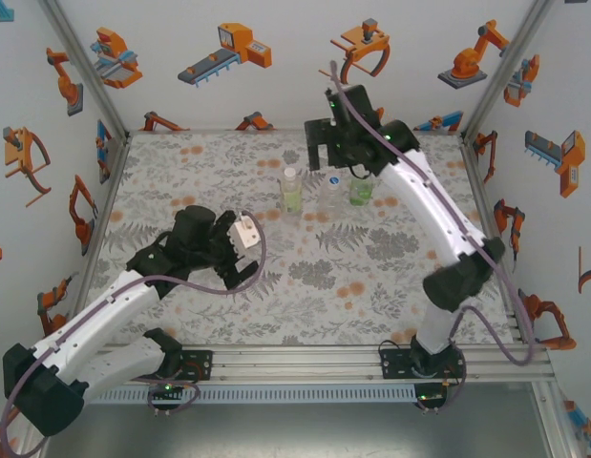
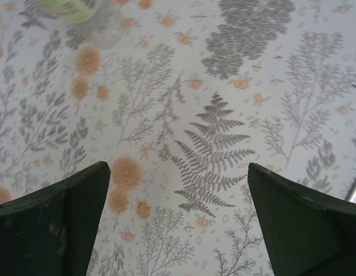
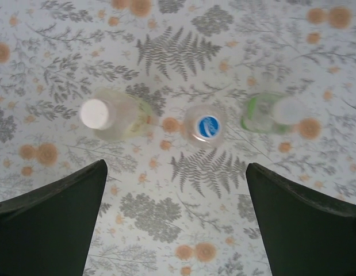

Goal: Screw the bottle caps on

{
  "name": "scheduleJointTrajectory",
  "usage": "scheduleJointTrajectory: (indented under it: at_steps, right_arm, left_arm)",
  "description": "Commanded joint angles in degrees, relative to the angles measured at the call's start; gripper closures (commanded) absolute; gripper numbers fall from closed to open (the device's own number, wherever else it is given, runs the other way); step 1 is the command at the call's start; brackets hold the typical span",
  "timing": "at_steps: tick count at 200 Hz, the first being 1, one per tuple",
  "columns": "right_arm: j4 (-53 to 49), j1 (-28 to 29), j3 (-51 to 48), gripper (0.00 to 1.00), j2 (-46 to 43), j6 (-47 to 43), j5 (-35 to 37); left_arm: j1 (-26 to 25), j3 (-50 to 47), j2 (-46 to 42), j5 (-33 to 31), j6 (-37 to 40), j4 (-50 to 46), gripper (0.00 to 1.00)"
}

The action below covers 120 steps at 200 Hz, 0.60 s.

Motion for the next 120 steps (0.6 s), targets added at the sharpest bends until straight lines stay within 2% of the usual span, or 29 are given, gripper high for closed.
scheduleJointTrajectory:
  at_steps: [1,23,47,95,120]
  right_arm:
    - [9.21,-3.23,-12.92,0.03,-7.55,-1.87,3.68]
    - [17.55,-7.71,-28.15,0.01,-16.19,-2.27,2.97]
    - [24.76,-13.82,-42.58,0.01,-23.12,-2.66,1.82]
    - [38.94,-24.01,-64.05,0.01,-27.81,-7.6,2.38]
    - [51.26,-26.8,-73.79,0.01,-26.18,-10.49,3.92]
  left_arm:
    - [2.28,-1.63,0.0,-8.56,-6.91,5.55,0.03]
    - [4.6,-4.04,0.14,-15.96,-10.15,10.85,0.03]
    - [8.58,-7.55,1.04,-20.82,-12.07,17.96,0.03]
    - [19.54,-15.47,5.53,-23.45,-16.07,33.03,0.03]
    - [23.75,-19.57,10.79,-20.37,-17.6,45.23,0.03]
